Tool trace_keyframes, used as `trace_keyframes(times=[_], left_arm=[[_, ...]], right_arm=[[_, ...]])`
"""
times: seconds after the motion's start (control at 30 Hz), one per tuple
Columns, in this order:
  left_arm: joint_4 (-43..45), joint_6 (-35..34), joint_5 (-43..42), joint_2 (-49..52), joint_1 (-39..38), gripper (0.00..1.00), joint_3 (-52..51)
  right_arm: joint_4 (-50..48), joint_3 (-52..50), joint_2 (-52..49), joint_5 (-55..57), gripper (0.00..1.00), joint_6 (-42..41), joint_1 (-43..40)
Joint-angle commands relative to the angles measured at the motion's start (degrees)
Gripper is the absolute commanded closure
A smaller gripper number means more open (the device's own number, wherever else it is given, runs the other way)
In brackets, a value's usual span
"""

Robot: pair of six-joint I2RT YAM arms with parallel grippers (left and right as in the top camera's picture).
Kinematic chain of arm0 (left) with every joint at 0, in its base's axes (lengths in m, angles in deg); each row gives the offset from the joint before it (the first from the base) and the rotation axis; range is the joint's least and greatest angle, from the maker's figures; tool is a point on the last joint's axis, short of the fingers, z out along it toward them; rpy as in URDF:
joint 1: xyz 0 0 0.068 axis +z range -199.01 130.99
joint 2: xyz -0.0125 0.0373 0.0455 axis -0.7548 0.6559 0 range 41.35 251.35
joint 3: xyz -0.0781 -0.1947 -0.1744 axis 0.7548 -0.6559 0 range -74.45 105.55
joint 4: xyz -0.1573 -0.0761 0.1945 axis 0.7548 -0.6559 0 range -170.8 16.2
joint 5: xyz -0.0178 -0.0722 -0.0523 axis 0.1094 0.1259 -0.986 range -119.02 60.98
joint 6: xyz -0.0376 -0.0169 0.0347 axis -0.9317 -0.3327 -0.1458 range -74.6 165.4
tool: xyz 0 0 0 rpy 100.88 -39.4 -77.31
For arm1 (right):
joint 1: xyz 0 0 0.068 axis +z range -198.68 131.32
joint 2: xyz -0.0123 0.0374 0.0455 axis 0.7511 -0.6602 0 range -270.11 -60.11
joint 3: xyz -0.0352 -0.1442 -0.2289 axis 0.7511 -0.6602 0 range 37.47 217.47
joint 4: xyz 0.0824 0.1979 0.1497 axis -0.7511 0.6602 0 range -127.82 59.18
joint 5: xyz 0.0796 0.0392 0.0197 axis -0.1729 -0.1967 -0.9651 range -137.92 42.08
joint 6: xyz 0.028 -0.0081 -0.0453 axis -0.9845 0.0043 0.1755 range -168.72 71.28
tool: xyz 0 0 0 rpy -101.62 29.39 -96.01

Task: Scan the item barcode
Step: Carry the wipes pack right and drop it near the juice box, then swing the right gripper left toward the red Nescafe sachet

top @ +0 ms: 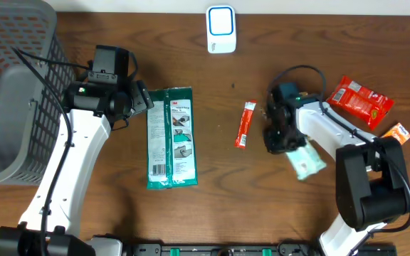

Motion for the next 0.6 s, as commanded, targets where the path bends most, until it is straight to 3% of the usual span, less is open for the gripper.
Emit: trace_keyframes(times=[0.0, 0.3, 0.57], left_arm=[[-0.2, 0.5, 0.5, 0.1, 0.2, 0.16, 0.3], [-0.2, 0.5, 0.5, 0.1, 0.2, 0.16, 0.3], [-0.2, 0.5, 0.5, 0.1, 0.2, 0.16, 0.3]], right_arm=[[4.6, -1.8, -0.7, 13.8, 0.77, -6.0, -0.1], [9.7, -1.8, -0.7, 28.4, 0.77, -10.4, -1.7], [5.8, -1.8, -0.7, 31.0, 0.88, -12.4, -8.7]])
